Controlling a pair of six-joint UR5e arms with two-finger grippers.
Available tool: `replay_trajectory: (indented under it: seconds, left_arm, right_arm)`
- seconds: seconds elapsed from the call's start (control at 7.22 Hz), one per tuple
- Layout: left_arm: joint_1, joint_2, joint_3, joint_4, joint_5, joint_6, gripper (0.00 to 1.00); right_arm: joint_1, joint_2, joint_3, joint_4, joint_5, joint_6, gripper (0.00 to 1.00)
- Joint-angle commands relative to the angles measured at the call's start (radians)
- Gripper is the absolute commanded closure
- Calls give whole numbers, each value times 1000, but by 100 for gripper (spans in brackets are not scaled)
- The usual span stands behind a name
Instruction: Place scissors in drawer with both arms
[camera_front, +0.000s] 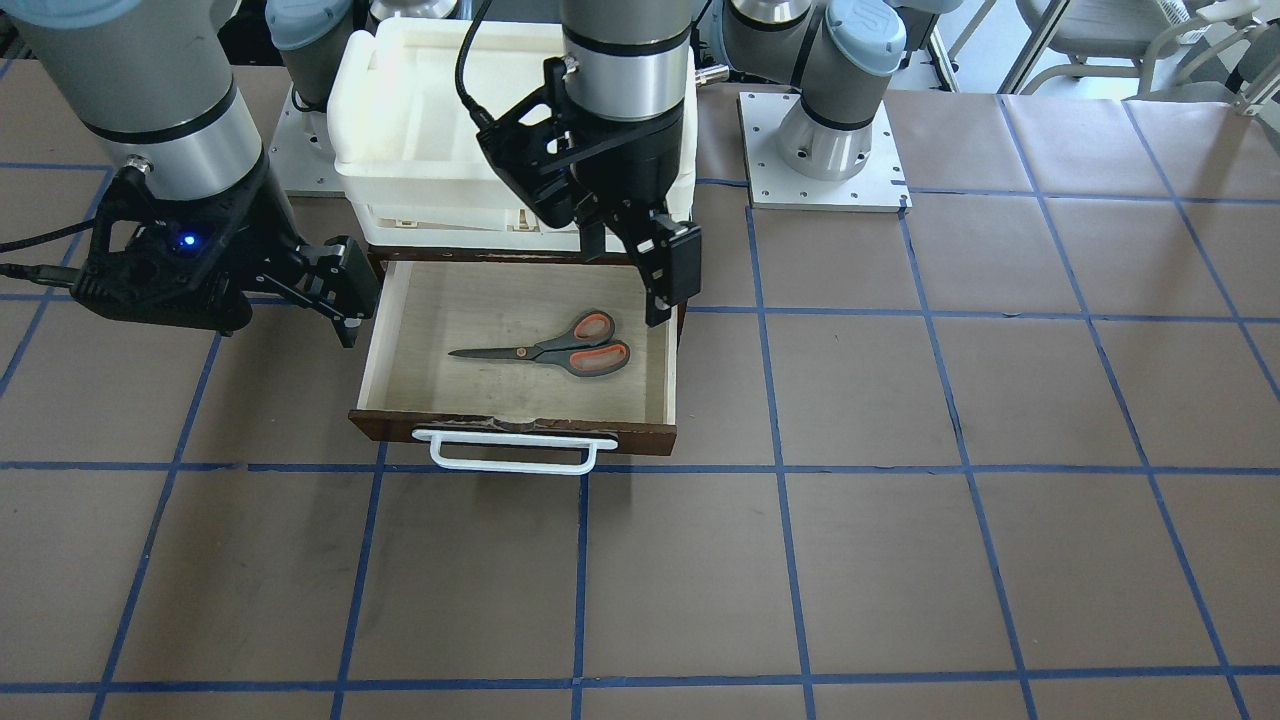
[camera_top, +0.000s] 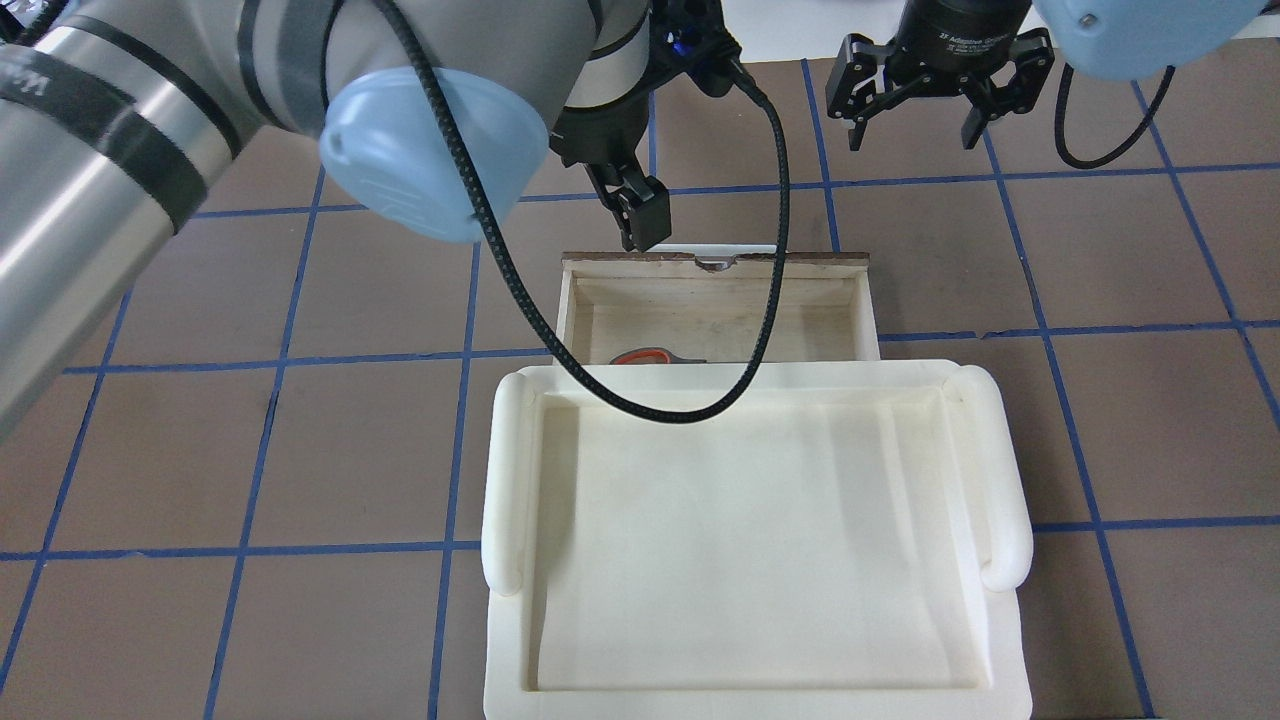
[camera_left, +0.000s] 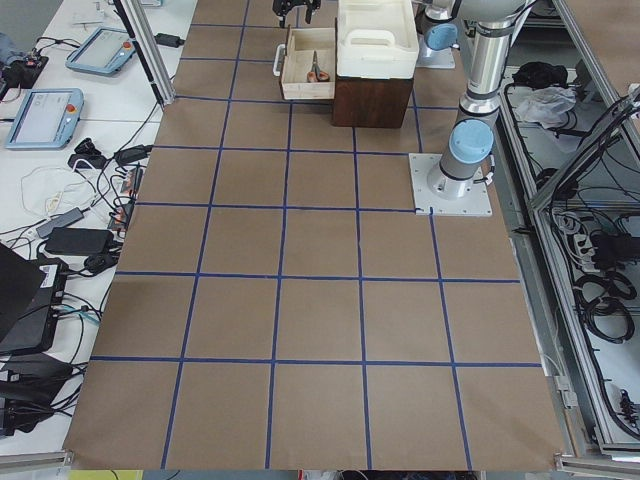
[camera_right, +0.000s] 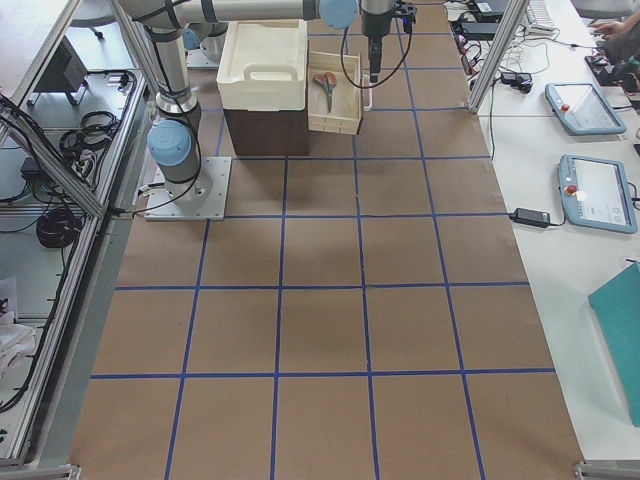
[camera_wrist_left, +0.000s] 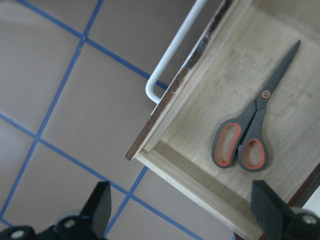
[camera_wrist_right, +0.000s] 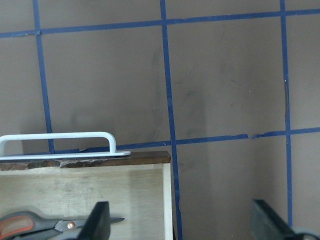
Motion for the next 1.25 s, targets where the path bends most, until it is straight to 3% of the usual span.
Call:
replay_trajectory:
  seconds: [0.0,0.14,0.42,0.69,0.83,1.11]
  left_arm:
    - [75,81,-65,4,3,-452,0]
    - [123,108,-101,-4,0,-509,0]
    - [207,202,-118,-137,-11,-518,0]
    - [319,222,-51,-272,-44,-518,0]
    - [328,203,-20,-292,-78,-529,0]
    - [329,228,-50,-296,-84,-531,0]
  right_arm:
    - [7,-8,1,37,38,43,0]
    - [9,-8,1,46,52,54,0]
    - [7,-6,7,47,35,34,0]
    - [9,-8,7,46,35,34,0]
    - [9,-8,7,40,35,34,0]
    - [7,-6,7,41,33,34,0]
